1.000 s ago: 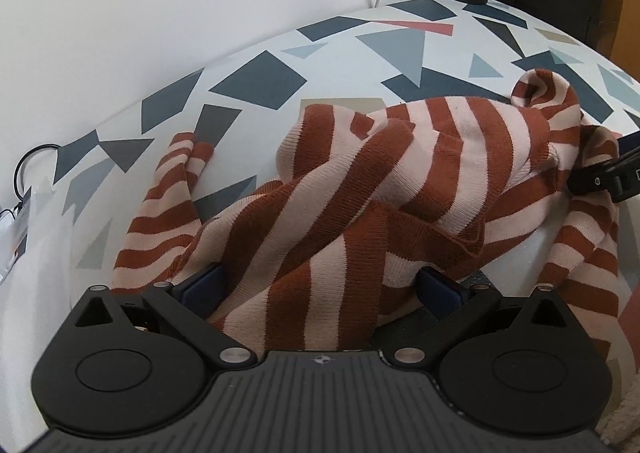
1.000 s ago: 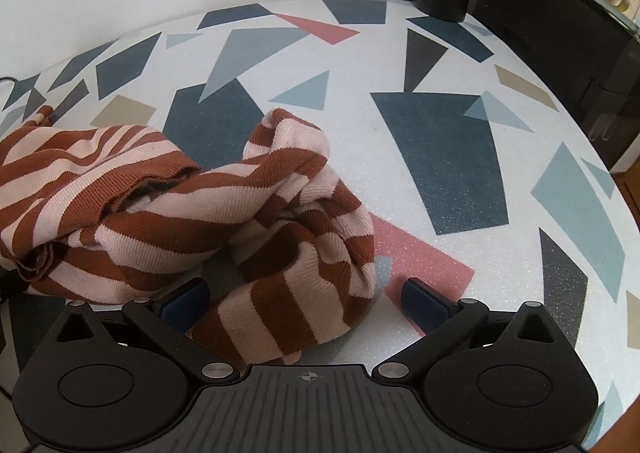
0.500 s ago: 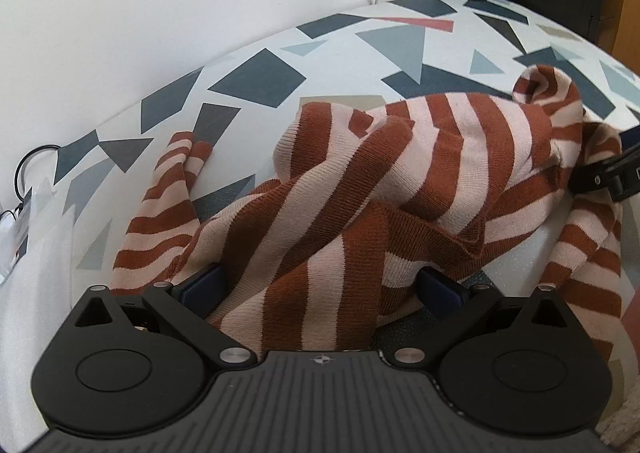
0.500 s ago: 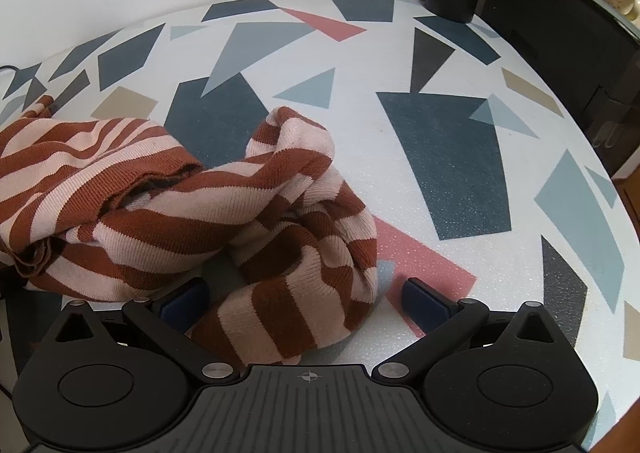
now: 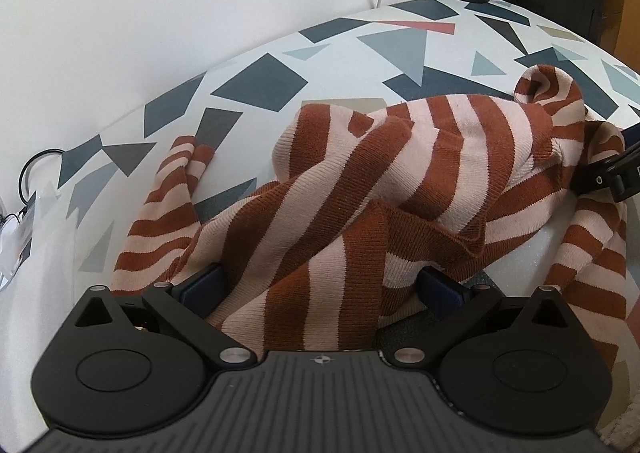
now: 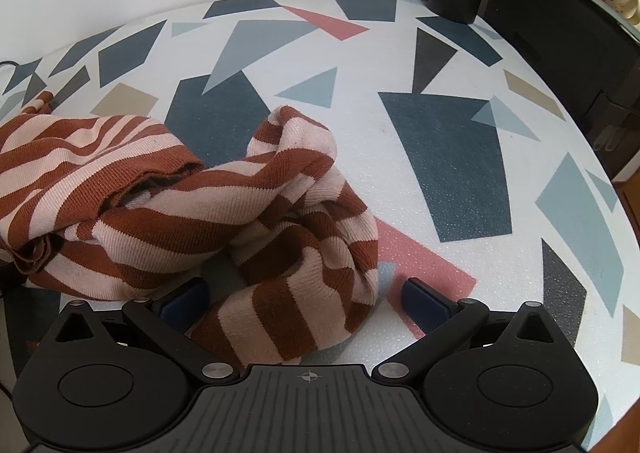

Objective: Fold clothes

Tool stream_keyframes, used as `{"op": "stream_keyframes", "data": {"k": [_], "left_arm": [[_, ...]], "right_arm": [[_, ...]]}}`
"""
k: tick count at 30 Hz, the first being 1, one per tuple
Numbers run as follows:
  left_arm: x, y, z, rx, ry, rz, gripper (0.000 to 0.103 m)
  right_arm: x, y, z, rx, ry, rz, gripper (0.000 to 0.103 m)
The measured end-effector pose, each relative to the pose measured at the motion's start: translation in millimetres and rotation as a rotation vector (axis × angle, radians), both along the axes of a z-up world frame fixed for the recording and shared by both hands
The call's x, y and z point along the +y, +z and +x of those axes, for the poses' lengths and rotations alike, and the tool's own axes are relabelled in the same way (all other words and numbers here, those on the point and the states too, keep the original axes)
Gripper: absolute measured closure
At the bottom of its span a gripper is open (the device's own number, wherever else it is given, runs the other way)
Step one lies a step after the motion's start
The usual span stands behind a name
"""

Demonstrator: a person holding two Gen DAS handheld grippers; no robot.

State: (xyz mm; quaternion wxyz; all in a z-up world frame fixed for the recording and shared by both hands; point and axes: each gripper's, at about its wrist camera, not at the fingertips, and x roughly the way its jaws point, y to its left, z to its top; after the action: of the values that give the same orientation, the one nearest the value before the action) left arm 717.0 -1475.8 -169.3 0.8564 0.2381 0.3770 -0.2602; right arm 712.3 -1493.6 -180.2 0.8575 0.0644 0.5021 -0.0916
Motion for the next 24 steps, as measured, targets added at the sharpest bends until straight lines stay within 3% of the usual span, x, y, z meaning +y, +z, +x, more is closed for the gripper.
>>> {"op": "stream_keyframes", "data": {"k": [5, 8, 11, 13, 14, 18, 20, 24], "left_arm": [[-4.3, 8.2, -9.3, -0.070, -0.070, 0.029, 0.000], [-6.1, 25.2, -26.4, -0.184, -0.177, 0.014, 0.004], [-15.0, 33.5, -36.1, -0.243, -0.294, 0.033, 0.015], [-23.0, 29.6, -30.3, -0.199, -0.315, 0.038, 0.036], [-25.2, 26.9, -26.1, -0.174, -0.303, 0.029, 0.041], [-17.8, 34.8, -11.8, -0.093, -0.219, -0.089, 0.080], [-8.3, 44.4, -5.8, -0.069, -0.184, -0.153, 0.081], [25.0, 79.0, 11.3, -0.125, -0.036, -0.268, 0.085]], "right_arm": [[0.3, -0.2, 0.2, -0.005, 0.001, -0.002, 0.001], [0.5, -0.1, 0.0, -0.008, 0.004, -0.003, 0.001], [0.7, -0.1, -1.1, -0.012, 0.002, -0.004, 0.001], [1.1, 0.1, -1.1, -0.015, 0.000, -0.004, 0.001], [1.2, 0.0, -1.0, -0.015, 0.000, -0.005, 0.001], [0.9, 0.6, -1.2, -0.015, 0.004, -0.003, 0.001], [0.3, 1.6, -1.5, -0.013, 0.017, 0.002, 0.001], [0.9, 14.2, -6.1, -0.050, 0.048, 0.031, 0.001]]}}
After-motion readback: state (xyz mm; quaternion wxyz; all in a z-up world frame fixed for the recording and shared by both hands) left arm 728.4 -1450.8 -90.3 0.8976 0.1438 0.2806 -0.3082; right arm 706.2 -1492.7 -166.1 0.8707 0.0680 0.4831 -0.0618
